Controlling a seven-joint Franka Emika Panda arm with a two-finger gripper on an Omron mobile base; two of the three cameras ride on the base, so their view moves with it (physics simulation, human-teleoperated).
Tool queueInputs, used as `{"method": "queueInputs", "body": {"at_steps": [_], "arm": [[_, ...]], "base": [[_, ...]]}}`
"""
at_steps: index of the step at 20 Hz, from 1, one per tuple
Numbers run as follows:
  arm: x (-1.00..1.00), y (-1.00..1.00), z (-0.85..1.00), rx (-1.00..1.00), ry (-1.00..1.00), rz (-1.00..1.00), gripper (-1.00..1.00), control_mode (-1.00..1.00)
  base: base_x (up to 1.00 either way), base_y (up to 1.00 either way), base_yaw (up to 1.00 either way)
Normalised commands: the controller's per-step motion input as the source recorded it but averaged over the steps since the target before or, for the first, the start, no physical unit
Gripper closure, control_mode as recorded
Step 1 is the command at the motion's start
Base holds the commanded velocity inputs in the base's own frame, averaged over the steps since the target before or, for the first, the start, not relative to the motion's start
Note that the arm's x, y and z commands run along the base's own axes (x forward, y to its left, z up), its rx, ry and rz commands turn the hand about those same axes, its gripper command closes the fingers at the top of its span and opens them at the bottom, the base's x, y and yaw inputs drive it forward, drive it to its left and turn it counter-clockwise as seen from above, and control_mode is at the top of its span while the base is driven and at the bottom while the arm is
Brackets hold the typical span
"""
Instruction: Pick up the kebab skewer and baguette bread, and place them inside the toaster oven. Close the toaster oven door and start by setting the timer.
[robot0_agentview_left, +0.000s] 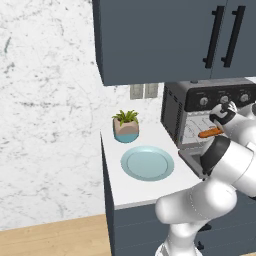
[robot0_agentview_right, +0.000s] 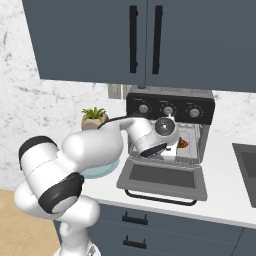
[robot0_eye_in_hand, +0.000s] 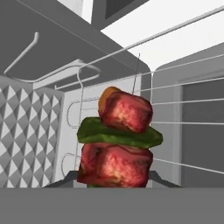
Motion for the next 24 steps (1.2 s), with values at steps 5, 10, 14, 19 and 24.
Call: {"method": "queueInputs", "body": {"at_steps": [5, 10, 14, 19, 24], "arm": [[0.00, 0.00, 0.00, 0.00, 0.00, 0.00, 1.00, -1.00], [0.00, 0.00, 0.00, 0.00, 0.00, 0.00, -1.00, -1.00], [0.00, 0.00, 0.00, 0.00, 0.00, 0.00, -1.00, -1.00], [0.00, 0.00, 0.00, 0.00, 0.00, 0.00, -1.00, -1.00], [0.00, 0.00, 0.00, 0.00, 0.00, 0.00, -1.00, -1.00]], "base": [[0.00, 0.00, 0.00], [0.00, 0.00, 0.00], [0.00, 0.00, 0.00], [0.00, 0.00, 0.00], [0.00, 0.00, 0.00]]}}
